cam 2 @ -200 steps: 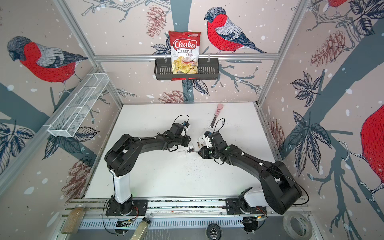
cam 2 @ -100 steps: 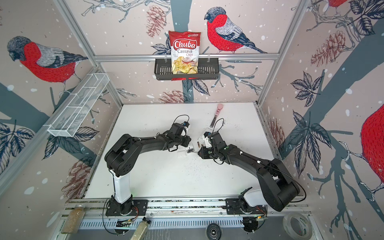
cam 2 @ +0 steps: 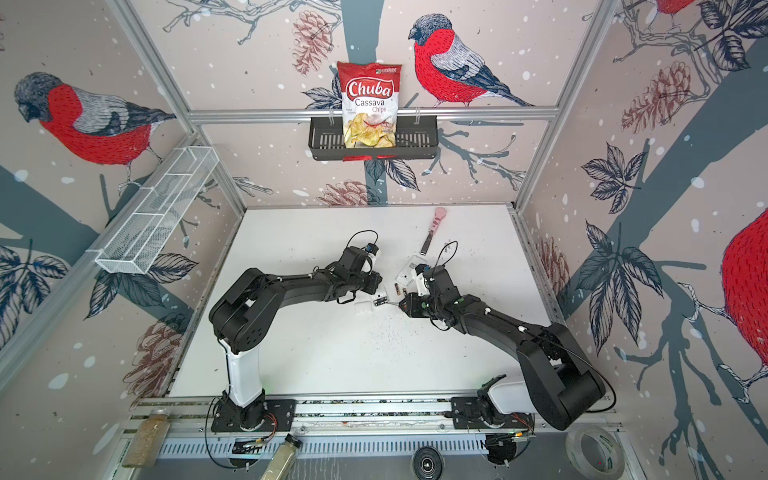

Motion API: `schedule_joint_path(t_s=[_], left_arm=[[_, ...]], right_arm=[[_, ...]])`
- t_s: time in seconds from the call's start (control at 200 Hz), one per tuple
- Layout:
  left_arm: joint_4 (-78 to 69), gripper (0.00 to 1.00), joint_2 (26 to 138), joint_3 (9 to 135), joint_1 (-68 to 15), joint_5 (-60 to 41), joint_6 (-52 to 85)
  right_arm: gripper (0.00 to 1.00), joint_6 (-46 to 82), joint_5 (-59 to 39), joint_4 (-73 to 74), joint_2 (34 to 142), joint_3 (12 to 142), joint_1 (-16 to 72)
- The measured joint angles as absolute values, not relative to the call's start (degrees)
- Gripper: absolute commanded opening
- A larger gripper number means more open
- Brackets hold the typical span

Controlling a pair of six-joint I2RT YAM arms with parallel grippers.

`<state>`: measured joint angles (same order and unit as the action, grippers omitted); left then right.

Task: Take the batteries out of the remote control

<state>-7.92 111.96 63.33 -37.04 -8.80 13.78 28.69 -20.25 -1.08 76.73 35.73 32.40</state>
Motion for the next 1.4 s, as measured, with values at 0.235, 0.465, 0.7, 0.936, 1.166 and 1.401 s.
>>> schedule_joint_path(t_s=[0.235,0.465,0.7,0.936,1.166,1.401], left_arm=[[-4.1,0.69,106.1,60.6,-35.1,-8.8,16.8],[-12.3,0.90,93.1,50.2,-30.9,-11.7,21.4],[-24.0,0.93,86.1,38.6,-27.4,-16.2,25.7],[-35.3,0.92,83.4,33.2,-25.0,-22.7,30.0],[-41.7,0.88,82.9,31.9,-24.5,-26.6,31.5],[-42.5,0.87,83.9,32.6,-24.4,-26.4,31.4]], right_arm=[[0.00,26.9,-24.3,-3.6,72.2,38.3,27.0],[0.00,25.3,-32.4,-5.5,70.2,39.5,22.5],[0.00,25.4,-39.8,-4.1,70.2,40.2,22.3],[0.00,26.0,-47.0,-0.8,69.7,40.3,22.3],[0.00,27.2,-50.5,1.3,69.5,40.1,22.3],[0.00,32.1,-51.1,4.0,70.4,37.8,21.2]])
